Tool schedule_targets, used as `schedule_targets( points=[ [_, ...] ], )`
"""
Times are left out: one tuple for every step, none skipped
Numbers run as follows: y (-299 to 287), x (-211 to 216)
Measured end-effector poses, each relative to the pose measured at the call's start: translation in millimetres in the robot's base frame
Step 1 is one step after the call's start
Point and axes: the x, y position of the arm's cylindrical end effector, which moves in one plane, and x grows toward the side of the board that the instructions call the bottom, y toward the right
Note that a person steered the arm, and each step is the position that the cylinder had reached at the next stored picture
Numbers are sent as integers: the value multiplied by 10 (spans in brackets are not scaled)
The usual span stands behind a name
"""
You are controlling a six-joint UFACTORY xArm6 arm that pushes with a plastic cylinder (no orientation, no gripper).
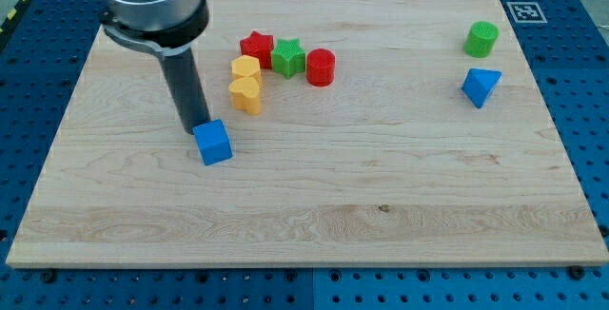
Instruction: Move blue cube towards center
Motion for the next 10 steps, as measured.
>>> schedule_targets(
  points=[
    [-442,0],
    [-483,75],
    [82,311],
    [939,382],
    [1642,382],
    [1929,390],
    [1939,693],
    [2063,747],
    [2069,412],
    [2211,295]
  ],
)
